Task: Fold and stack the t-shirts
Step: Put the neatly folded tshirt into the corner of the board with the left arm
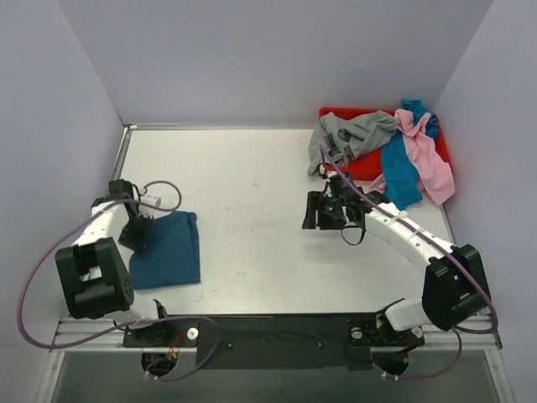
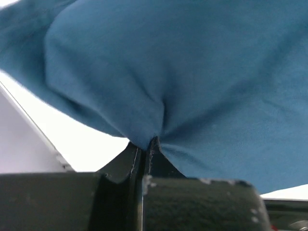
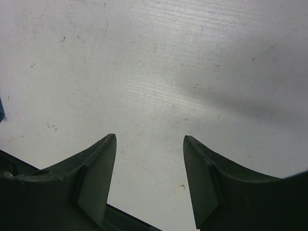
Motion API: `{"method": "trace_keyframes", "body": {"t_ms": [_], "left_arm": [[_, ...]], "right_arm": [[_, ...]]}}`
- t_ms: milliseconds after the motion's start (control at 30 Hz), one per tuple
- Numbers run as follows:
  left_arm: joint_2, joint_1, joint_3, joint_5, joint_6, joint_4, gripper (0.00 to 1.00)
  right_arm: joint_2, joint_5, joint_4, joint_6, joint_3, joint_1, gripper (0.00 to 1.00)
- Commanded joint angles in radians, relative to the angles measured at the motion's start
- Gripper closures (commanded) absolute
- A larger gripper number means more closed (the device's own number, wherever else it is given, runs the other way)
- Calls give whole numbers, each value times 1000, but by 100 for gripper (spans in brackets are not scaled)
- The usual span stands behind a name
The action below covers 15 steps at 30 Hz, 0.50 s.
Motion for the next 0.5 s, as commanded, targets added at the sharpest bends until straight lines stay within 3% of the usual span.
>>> {"method": "trace_keyframes", "body": {"t_ms": [0,67,200,267,467], "left_arm": [[-134,-7,-144,-216,221,-60,100],[-134,-3,-169,-316,211,-30,100],[-175,0,-271,-580,289,267,100],[-181,3,-304,-648,328,365,100],[-124,8,-259,-651,159,236,100]], "right_arm": [[-30,20,-45,-46,34,-6,47],[-31,21,-55,-58,46,-6,47],[-45,18,-72,-86,57,-8,47],[-53,12,-80,-100,57,-11,47],[-59,-17,-107,-165,65,-28,46]]}}
